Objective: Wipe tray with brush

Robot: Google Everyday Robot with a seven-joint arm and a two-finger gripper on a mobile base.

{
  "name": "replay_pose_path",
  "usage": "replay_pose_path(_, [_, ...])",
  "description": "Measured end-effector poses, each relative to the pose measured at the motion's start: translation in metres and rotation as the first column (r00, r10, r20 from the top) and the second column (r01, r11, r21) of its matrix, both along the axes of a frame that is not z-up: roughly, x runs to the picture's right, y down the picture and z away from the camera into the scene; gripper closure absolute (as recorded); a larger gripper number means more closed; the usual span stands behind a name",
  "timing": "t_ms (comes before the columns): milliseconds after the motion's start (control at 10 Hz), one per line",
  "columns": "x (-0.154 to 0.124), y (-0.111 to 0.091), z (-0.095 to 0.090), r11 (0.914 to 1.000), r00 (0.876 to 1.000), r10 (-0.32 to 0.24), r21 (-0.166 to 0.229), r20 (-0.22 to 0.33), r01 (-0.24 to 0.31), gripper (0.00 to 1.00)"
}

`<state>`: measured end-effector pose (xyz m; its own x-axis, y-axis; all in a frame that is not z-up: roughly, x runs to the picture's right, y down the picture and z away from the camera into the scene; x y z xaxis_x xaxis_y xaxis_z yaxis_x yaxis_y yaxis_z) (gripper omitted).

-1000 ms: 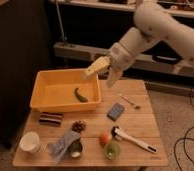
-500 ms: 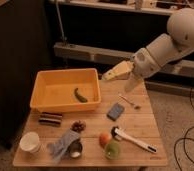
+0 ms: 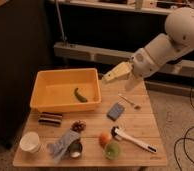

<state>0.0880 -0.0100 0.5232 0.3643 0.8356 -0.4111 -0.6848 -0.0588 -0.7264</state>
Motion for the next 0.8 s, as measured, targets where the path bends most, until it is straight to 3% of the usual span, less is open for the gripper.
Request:
replay_pose_path(200, [0.020, 0.017, 0.019, 0.9894, 0.996, -0.094, 0.112, 0.009, 0.092, 0.20])
replay_pose_path(300, [0.037, 0.032, 0.032, 0.9686, 0.986, -0.168, 0.188, 0.018, 0.162, 0.20])
replay_pose_path(400, [0.048, 0.038, 0.037, 0.9551, 0.979, -0.202, 0.224, 0.014, 0.193, 0.20])
replay_pose_path(600, [0.063, 0.044, 0.047, 0.9409, 0.971, -0.238, 0.245, -0.010, 0.233, 0.20])
replay_pose_path(800, [0.062, 0.044, 0.047, 0.9405, 0.971, -0.239, 0.247, -0.009, 0.234, 0.20])
